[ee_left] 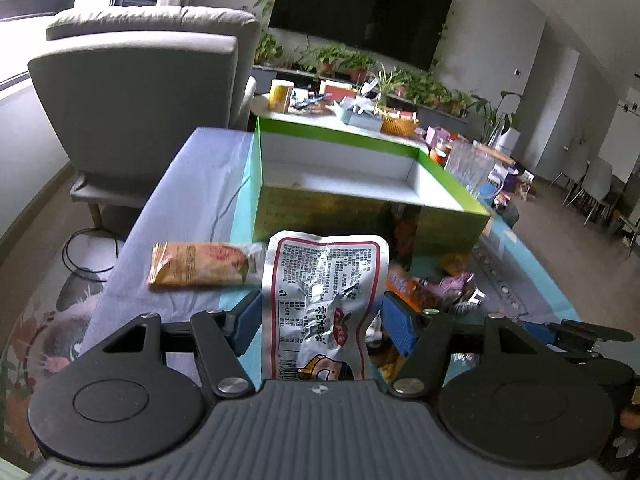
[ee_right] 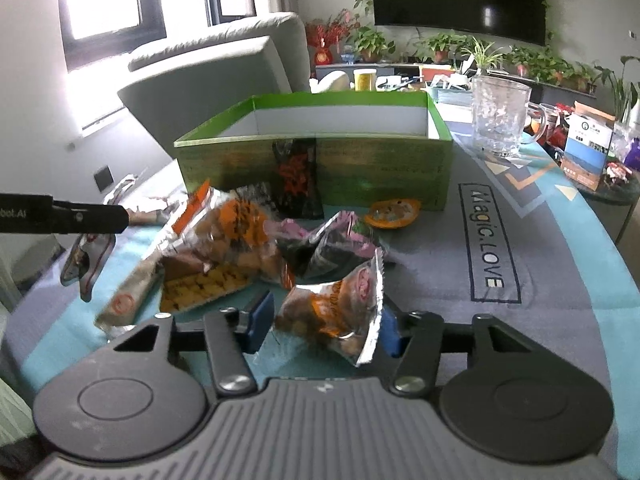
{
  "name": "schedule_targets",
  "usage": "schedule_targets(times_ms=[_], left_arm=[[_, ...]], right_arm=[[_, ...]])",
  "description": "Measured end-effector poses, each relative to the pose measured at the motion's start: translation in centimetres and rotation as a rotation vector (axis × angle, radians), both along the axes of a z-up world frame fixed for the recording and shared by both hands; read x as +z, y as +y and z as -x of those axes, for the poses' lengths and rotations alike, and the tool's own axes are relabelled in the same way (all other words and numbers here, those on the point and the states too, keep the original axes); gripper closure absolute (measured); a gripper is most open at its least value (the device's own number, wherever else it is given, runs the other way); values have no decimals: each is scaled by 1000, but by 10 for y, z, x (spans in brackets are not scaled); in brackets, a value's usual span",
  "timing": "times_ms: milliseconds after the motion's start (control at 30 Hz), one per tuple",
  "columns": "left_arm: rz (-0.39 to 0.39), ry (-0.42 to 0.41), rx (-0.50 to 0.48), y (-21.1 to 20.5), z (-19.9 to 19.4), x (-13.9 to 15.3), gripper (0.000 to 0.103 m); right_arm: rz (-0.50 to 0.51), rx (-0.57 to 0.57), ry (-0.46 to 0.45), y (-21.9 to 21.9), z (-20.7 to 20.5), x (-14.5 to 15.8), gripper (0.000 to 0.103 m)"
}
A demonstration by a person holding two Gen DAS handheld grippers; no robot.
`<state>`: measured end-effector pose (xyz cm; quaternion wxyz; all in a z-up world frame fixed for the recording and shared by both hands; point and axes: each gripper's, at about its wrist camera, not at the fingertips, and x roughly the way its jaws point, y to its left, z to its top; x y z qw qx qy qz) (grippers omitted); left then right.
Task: Organize snacks
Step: 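Grasp the clear bag of nuts with right tool while left tool holds the white pouch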
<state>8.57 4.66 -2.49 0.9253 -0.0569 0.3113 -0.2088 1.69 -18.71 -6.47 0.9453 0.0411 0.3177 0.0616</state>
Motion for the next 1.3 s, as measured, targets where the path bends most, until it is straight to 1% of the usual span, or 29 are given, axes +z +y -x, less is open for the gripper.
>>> schedule_targets(times_ms=[133,200,233,300,367,433,500,600,700,800,867,933,1000,1067,1300], left_arm=[[1,-13,10,0,-1,4,42],[3,-13,13,0,-1,5,42],[2,-12,14,0,-1,5,42],[0,-9,16,0,0,4,42],[-4,-4,19,1,0,4,42],[-3,-1,23,1,0,4,42],[-2,2,25,2,0,3,42],[-1,9,29,2,-1,1,42],[2,14,30,3,0,1,41],[4,10,28,4,0,2,41],[5,7,30,5,0,2,41],[7,10,34,5,-1,1,41],[8,18,34,4,-2,-2,41],[6,26,33,3,-2,-5,41],[7,30,39,4,-5,-6,41]], right_arm=[[-17,0,-39,-4,2,7,46],[-14,-2,-35,-5,2,7,46],[-2,-3,-18,-4,0,4,46],[4,-10,-8,-5,1,1,39],[31,-28,6,-2,2,-1,27],[86,-44,-8,2,6,-1,23],[129,-47,-31,6,10,0,23],[135,-22,-50,10,18,4,23],[169,18,-44,19,17,1,23],[213,-8,-25,22,9,-5,23],[189,-29,-23,17,7,-4,23],[137,-36,-18,10,5,-4,23],[83,-37,0,5,3,-6,23],[51,-48,24,2,-2,-8,23],[108,-22,25,14,-9,-13,23]])
